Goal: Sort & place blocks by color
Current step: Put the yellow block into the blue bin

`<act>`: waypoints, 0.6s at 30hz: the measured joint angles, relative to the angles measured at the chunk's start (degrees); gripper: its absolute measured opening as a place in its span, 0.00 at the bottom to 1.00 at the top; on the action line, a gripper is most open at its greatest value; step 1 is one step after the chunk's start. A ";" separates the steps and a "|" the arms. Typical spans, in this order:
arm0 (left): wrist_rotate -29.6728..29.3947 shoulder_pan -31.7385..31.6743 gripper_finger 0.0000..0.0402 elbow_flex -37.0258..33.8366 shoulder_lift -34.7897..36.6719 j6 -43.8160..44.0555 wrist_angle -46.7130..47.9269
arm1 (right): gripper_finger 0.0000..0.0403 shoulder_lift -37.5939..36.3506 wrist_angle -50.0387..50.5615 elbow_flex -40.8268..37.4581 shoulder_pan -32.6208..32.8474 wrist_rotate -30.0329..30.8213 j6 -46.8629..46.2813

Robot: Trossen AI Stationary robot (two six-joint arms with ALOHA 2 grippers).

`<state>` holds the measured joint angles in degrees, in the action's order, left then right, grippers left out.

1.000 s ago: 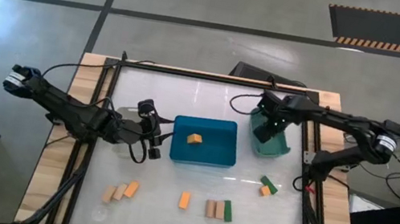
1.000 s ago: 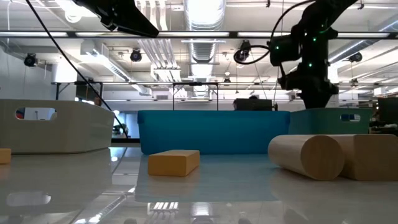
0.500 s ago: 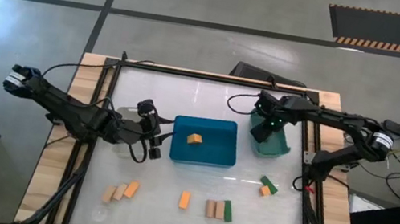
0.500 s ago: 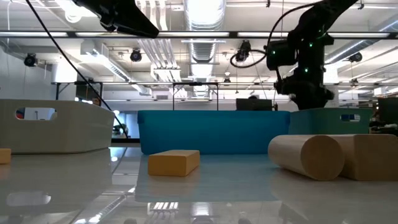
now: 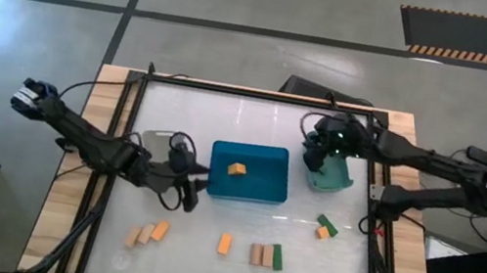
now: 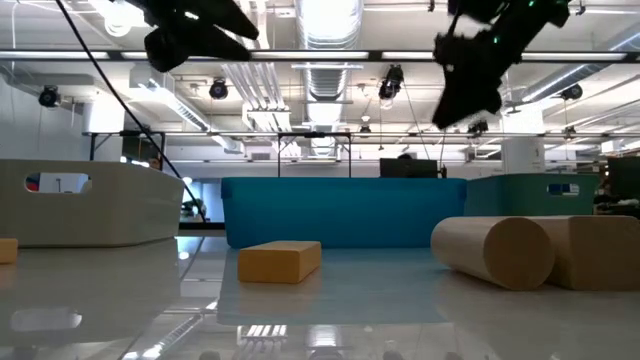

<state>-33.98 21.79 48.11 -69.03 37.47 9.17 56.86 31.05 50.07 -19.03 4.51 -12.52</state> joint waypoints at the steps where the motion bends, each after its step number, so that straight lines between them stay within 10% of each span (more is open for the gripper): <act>1: 1.71 0.29 0.36 0.62 -0.81 3.48 1.89 | 0.33 -0.94 -2.49 -0.57 1.11 0.00 0.34; 10: 28.53 2.63 0.36 10.78 -14.18 41.20 34.25 | 0.29 -3.91 -14.01 -1.99 8.67 0.00 5.21; 18: 44.13 6.35 0.36 14.47 -26.23 47.83 37.86 | 0.26 -3.09 -14.63 -2.01 10.89 0.02 6.81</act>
<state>10.15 28.14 62.58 -95.27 85.30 47.03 53.77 16.41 48.05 -8.14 4.53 -5.71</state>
